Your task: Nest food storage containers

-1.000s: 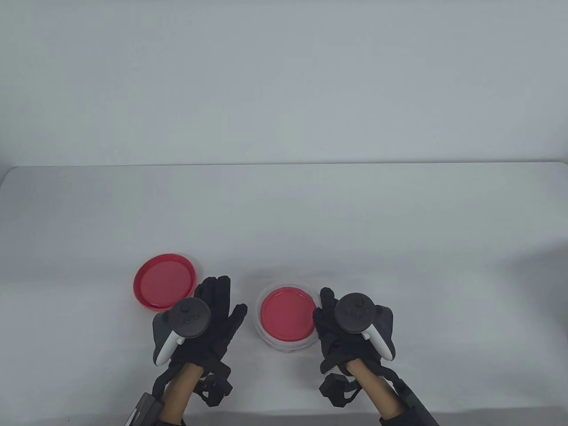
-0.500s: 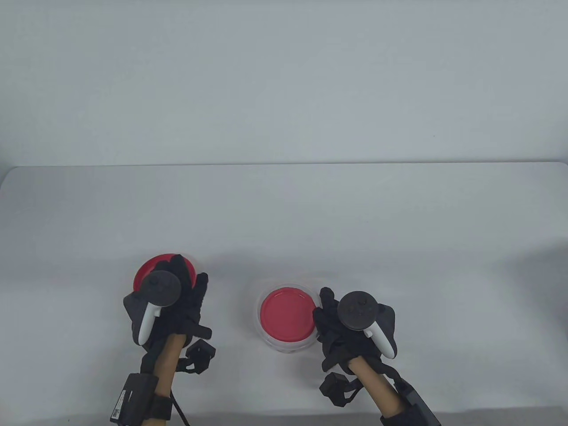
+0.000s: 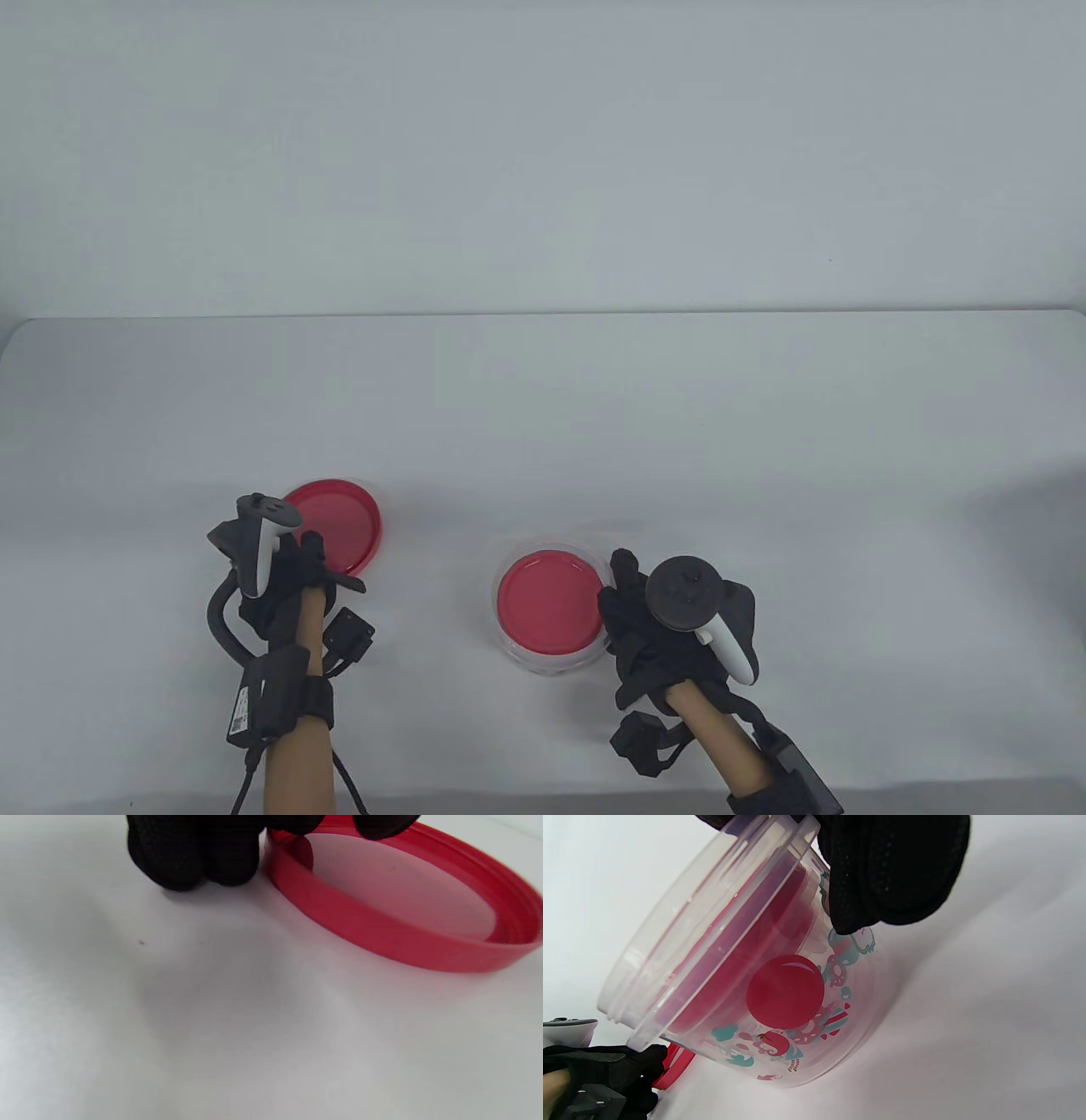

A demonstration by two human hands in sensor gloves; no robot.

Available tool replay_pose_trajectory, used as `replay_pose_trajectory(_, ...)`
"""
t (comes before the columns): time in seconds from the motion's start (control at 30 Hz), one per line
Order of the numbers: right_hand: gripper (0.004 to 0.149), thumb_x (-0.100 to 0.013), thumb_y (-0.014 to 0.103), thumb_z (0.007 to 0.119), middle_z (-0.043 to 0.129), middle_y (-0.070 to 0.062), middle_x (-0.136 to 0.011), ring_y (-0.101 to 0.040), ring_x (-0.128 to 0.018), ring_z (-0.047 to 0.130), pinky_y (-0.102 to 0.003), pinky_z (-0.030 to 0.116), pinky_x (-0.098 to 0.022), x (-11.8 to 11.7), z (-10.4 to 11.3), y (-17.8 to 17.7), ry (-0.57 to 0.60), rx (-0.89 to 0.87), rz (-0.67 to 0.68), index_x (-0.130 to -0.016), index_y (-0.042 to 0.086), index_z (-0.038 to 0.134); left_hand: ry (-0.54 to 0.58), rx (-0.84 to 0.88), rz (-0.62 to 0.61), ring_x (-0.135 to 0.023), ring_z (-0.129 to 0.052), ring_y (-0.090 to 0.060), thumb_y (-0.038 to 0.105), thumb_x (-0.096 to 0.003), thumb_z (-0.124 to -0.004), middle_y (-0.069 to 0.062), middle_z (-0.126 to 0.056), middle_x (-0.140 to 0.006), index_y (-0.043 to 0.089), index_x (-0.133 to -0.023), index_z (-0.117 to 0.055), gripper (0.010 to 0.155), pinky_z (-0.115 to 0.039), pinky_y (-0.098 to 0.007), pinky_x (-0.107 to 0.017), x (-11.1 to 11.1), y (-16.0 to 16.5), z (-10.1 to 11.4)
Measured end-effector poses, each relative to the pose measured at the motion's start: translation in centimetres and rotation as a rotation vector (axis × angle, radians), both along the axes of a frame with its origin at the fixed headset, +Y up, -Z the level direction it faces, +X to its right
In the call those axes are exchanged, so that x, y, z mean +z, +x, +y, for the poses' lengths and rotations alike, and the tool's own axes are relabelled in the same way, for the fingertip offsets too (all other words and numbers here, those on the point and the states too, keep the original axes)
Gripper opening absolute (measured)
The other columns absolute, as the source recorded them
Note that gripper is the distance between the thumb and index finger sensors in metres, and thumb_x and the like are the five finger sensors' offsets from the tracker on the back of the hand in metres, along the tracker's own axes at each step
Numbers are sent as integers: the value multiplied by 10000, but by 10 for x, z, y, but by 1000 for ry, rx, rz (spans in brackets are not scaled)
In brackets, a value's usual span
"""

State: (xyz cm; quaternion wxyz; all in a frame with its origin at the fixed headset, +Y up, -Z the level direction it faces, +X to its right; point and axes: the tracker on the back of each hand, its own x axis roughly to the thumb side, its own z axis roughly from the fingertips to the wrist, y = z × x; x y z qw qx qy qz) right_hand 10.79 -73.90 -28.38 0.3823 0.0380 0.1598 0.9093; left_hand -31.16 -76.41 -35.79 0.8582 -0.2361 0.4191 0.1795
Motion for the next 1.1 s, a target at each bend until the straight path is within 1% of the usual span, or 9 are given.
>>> replay_pose_trajectory(0.1,606,-654,297,527,446,-318,-1073,-374,-610,840,-404,798,-375,0,0,0,-1,-3,0,-1117,2,269,-42,-8,-9,-695,-791,-132,503,-698,-461,76,-560,-973,311,-1140,-215,541,-775,-357,-574,-5,4,-8)
replay_pose_trajectory(0.2,607,-654,297,525,445,-317,-1073,-373,-610,840,-402,799,-376,-1,0,0,0,2,4,-1116,1,267,-52,-94,-44,-676,-810,-107,458,-704,-464,87,-584,-971,334,-1126,-187,520,-791,-331,-560,-7,9,-7)
replay_pose_trajectory(0.43,607,-654,297,525,450,-314,-1073,-372,-611,841,-403,799,-376,-1,0,0,0,6,10,-1117,2,267,-64,-258,-93,-658,-845,-90,390,-698,-508,81,-623,-991,205,-1095,6,674,-815,-315,-542,-8,23,-8)
replay_pose_trajectory(0.57,607,-654,297,528,452,-323,-1070,-368,-597,851,-397,804,-365,-2,0,0,-9,-6,8,-1118,3,268,-61,-308,-108,-645,-878,-100,347,-686,-550,70,-660,-991,163,-1135,-82,674,-837,-319,-526,-9,29,-7)
replay_pose_trajectory(0.73,607,-654,297,529,458,-324,-1068,-363,-586,858,-392,807,-357,-2,0,0,-10,-5,12,-1116,3,269,1,-307,-131,-621,-905,-118,340,-658,-588,75,-712,-944,223,-1172,-416,555,-857,-333,-506,1,29,-7)
replay_pose_trajectory(0.9,607,-654,298,529,460,-323,-1069,-365,-588,856,-393,806,-358,-3,0,1,-15,-12,15,-1118,5,268,14,-357,-143,-618,-899,-132,382,-642,-543,106,-717,-878,262,-1101,-488,477,-846,-357,-509,7,28,-1)
replay_pose_trajectory(0.97,607,-654,297,529,464,-317,-1069,-364,-586,857,-393,807,-356,-3,0,1,-12,-7,17,-1117,1,271,38,-417,-162,-660,-906,-163,383,-643,-537,107,-716,-899,272,-1088,-477,462,-835,-375,-539,8,32,6)
replay_pose_trajectory(1.03,606,-654,297,528,461,-322,-1068,-363,-585,857,-392,807,-356,-3,0,1,-9,-5,18,-1117,2,270,76,-447,-182,-765,-936,-247,375,-639,-537,57,-735,-1004,250,-1069,-480,451,-815,-386,-589,8,37,12)
replay_pose_trajectory(1.1,605,-654,297,529,465,-321,-1067,-365,-584,858,-393,807,-356,-3,0,1,-10,-9,17,-1117,3,272,110,-472,-222,-725,-983,-252,378,-633,-558,14,-794,-982,215,-1051,-482,455,-837,-376,-561,7,43,19)
